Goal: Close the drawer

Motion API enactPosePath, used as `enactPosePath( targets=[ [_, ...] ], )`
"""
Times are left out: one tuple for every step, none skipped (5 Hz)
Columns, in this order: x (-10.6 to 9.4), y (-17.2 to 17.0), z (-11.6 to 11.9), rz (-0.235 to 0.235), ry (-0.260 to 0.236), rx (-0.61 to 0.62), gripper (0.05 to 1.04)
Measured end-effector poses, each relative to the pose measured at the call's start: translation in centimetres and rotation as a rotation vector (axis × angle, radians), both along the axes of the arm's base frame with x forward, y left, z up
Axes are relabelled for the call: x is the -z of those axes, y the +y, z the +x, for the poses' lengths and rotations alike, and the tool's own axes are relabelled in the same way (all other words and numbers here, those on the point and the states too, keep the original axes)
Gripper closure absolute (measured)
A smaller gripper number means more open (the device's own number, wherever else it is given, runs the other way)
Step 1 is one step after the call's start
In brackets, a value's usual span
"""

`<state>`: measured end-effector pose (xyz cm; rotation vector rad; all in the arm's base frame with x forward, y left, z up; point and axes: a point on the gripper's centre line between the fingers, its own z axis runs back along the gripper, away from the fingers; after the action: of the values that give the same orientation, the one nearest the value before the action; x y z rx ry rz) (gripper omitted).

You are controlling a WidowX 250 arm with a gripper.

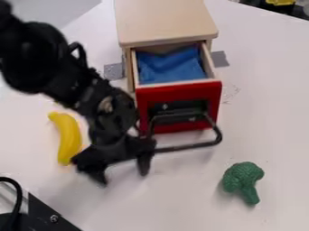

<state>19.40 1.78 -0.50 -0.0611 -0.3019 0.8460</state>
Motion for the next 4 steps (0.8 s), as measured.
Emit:
enactPosePath(
  targets=[
    [0.0, 0.7, 1.2, -0.008, -0.064, -0.049, 0.085],
    [0.2, 1.8, 2.3, -0.023, -0.100, -0.104, 0.086],
    [0.4, 2.2, 3.1, -0.012, -0.100, -0.096, 0.086],
    [0.4, 3.0, 4.2, -0.021, -0.098, -0.146, 0.086]
  ],
)
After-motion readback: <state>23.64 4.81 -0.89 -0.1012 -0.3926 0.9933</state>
